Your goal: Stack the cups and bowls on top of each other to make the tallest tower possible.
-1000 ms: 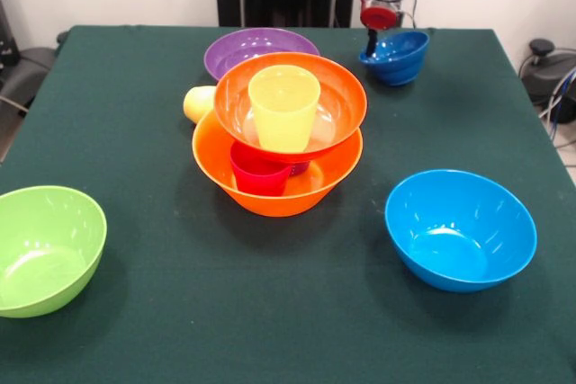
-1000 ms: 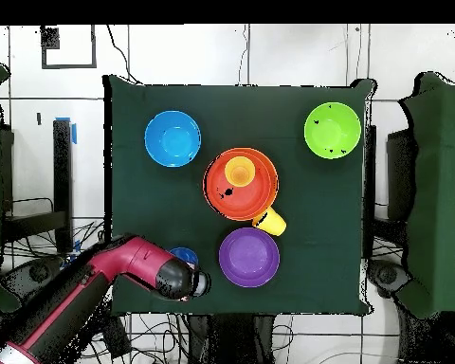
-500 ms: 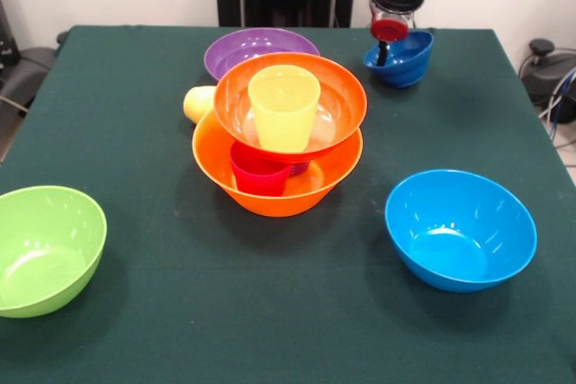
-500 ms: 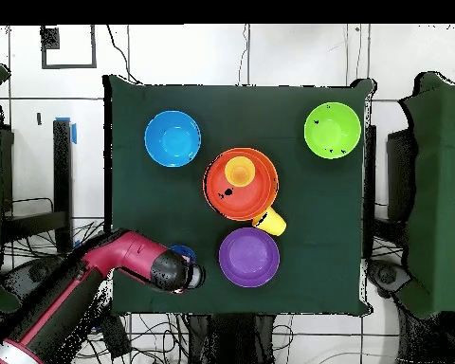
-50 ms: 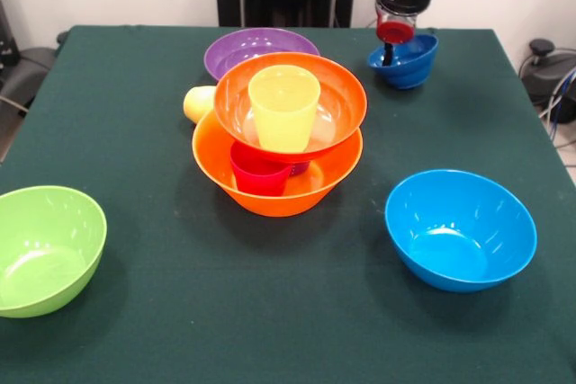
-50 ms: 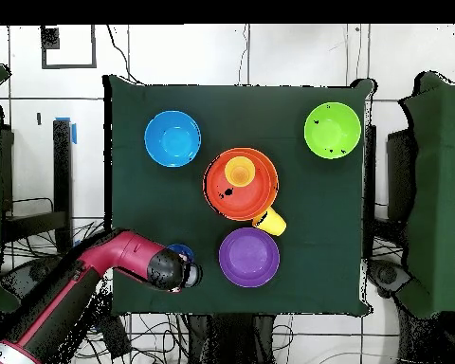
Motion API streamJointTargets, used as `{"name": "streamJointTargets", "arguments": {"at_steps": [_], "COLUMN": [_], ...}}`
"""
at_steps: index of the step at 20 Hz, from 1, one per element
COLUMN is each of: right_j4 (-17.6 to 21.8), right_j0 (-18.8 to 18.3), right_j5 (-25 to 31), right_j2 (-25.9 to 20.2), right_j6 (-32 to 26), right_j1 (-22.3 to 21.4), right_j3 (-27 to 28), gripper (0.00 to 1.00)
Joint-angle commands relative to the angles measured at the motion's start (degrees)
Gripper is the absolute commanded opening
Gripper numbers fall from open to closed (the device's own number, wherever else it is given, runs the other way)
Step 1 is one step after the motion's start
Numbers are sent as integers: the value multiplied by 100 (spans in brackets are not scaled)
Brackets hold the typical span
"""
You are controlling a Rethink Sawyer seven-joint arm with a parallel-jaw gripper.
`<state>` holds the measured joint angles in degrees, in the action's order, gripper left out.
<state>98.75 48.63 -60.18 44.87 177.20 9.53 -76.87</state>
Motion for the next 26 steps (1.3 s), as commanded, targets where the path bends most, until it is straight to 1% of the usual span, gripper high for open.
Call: {"name": "streamJointTargets", "arguments": {"at_steps": [1,9,19,21,26], "right_j4": [-4,145,318,372,497], "right_j0": [92,69,2,-1,-132], "right_j5": [88,-202,-563,-658,-819], "right_j2": [-786,-686,-542,-496,-434], "right_j6": [1384,1383,1437,1505,1729], "right_j1": [128,-64,-250,-278,-245], "right_j3": [645,521,525,550,863], "gripper": [100,100,100,100,100]}}
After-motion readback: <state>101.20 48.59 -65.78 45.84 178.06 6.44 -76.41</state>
